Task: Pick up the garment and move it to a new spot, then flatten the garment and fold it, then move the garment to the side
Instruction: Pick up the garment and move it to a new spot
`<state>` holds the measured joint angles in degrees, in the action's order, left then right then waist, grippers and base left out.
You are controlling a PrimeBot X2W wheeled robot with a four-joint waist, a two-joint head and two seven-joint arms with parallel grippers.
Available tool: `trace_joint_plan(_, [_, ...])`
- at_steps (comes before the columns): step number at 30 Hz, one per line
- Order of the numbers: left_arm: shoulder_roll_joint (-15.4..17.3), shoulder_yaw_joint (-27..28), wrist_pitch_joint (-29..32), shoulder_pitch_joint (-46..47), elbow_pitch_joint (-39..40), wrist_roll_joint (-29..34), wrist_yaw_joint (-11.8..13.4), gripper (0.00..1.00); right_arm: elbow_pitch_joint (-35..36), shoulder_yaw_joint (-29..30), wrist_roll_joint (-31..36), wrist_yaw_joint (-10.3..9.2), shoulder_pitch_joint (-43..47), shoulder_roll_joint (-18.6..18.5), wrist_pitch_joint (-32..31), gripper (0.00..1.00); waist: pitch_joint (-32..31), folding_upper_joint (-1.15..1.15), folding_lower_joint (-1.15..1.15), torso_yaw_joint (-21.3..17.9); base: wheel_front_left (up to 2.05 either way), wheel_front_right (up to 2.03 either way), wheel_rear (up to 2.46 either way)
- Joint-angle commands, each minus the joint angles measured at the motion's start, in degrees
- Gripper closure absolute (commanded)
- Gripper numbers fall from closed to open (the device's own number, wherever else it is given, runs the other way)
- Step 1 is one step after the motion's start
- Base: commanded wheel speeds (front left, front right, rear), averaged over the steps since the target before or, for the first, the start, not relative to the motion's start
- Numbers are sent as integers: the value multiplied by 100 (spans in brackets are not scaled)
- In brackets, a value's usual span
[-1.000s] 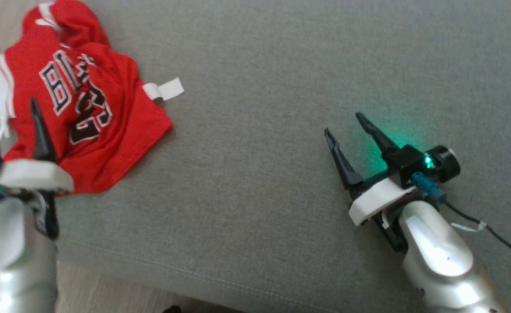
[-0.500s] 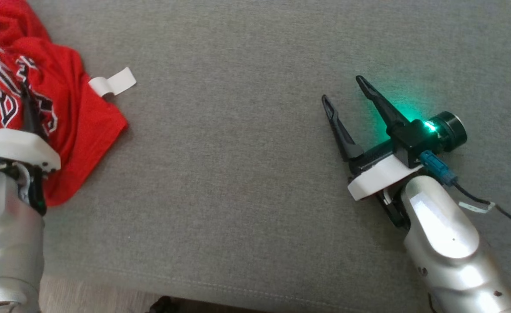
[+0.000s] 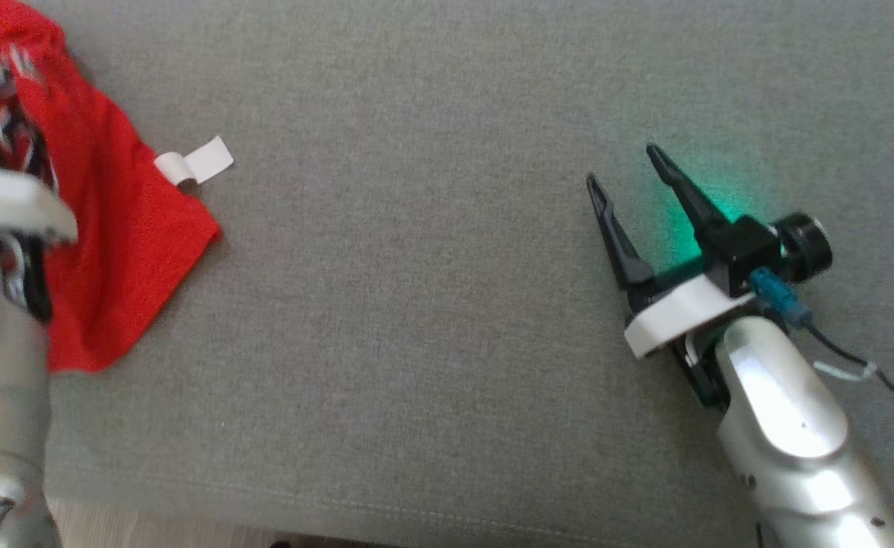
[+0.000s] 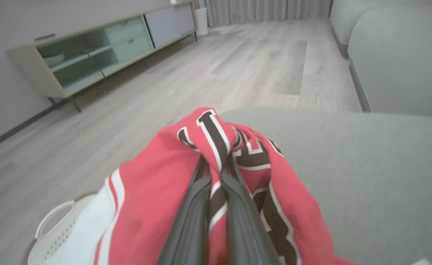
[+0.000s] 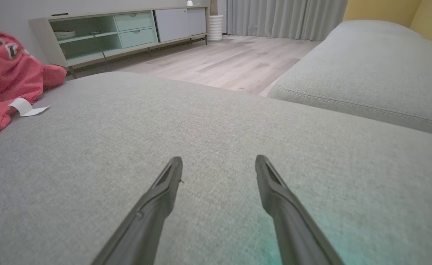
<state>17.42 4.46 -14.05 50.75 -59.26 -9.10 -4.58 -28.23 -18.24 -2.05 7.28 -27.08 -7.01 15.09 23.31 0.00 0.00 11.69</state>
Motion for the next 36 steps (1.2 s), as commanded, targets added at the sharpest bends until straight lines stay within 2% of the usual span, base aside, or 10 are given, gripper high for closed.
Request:
trace_joint_plan(1, [382, 44, -90, 275, 340, 80, -15, 100, 120, -86, -51, 21, 162, 111, -9, 0, -135, 0, 0, -22, 0, 0, 0])
trace_joint_plan(6, [315, -269, -93, 373, 1457, 324, -98, 100, 90, -39, -130, 21, 335, 238, -9, 0, -525, 0, 0, -174, 0, 0, 0])
trace_joint_plan(10, [114, -553, -94, 382, 2038, 341, -186, 100, 73, -8, -199, 21, 487, 323, -9, 0, -815, 0, 0, -386, 0, 0, 0])
trace_joint_plan(18, [-574, -1315, -94, 200, 2900, 27, -277, 100, 74, 1, -326, 21, 722, 401, -9, 0, -1160, 0, 0, -942, 0, 0, 0])
trace_joint_plan(25, [-1204, -2197, -90, -131, 3271, -399, -289, 100, 149, -107, -504, 21, 792, 411, -9, 0, -1266, 0, 0, -1549, 0, 0, 0])
trace_joint_plan(31, [-1415, -2687, -93, -556, 3088, -922, -285, 100, 193, -121, -599, 21, 848, 413, -9, 0, -1307, 0, 0, -2002, 0, 0, 0])
trace_joint_plan(33, [-1435, -2787, -93, -713, 2994, -958, -202, 100, 201, -77, -608, 21, 877, 413, -9, 0, -1307, 0, 0, -2089, 0, 0, 0])
trace_joint_plan(34, [-1441, -2823, -94, -807, 2924, -955, -139, 55, 205, -60, -607, 21, 892, 413, -9, 0, -1310, 0, 0, -2116, 0, 0, 0])
trace_joint_plan(35, [-1444, -2841, -94, -907, 2846, -947, -64, 0, 211, -47, -604, 21, 906, 413, -9, 0, -1318, 0, 0, -2142, 0, 0, 0])
trace_joint_plan(36, [-1447, -2842, -94, -1004, 2776, -940, 4, 0, 222, -26, -609, 21, 922, 413, -9, 0, -1323, 0, 0, -2158, 0, 0, 0])
